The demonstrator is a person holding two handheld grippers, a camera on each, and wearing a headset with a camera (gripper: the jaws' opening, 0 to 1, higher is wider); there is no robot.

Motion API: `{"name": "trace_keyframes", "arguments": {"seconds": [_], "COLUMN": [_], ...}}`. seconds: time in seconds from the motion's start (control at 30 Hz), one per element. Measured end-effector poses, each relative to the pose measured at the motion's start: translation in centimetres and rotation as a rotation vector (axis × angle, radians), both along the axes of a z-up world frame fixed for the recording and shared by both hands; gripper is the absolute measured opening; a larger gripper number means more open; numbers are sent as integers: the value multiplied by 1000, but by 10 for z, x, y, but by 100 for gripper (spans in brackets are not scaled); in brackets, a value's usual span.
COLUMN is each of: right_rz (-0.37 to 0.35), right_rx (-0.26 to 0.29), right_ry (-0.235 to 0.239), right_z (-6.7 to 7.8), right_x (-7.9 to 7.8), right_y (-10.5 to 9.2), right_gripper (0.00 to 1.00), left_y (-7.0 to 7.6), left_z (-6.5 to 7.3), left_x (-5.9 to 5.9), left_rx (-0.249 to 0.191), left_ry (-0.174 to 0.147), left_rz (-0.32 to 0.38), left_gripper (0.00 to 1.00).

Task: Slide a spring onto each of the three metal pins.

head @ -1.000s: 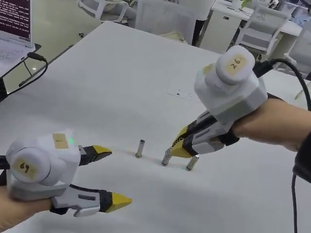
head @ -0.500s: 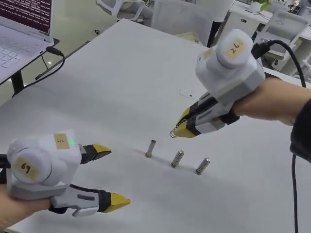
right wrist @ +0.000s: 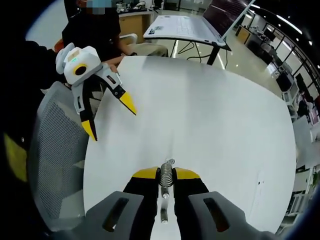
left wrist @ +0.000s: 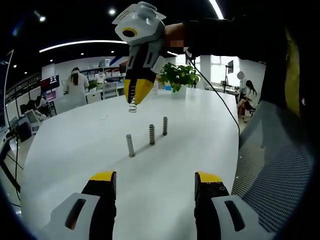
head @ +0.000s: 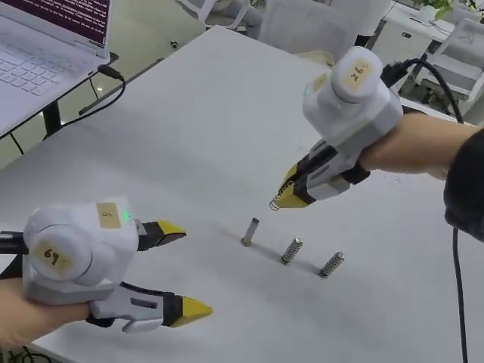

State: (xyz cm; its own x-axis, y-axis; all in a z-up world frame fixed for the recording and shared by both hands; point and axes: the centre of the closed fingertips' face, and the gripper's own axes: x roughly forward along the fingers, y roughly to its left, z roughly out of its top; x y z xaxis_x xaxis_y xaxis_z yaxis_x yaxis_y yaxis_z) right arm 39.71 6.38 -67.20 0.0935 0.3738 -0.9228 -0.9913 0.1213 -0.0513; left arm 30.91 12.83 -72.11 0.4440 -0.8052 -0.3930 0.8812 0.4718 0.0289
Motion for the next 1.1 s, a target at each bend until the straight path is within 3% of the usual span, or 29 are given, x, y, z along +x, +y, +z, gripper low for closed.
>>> {"name": "trace_keyframes", "arguments": {"seconds": [0.57, 1.1], "right_rz": [57, 64], "right_rx": [-52, -76], "right_ry": [71, 87], "right_z": [-32, -50], "right_x": [5, 10], "right_y": [5, 6], "right_gripper": [8, 8], "left_y": [-2, 1], "left_z": [-2, -6], "left_x": [-2, -2], "left_rx": [-11, -18], "left_ry": [8, 14], "left_rz": [0, 2], "left_gripper": [59, 57]}}
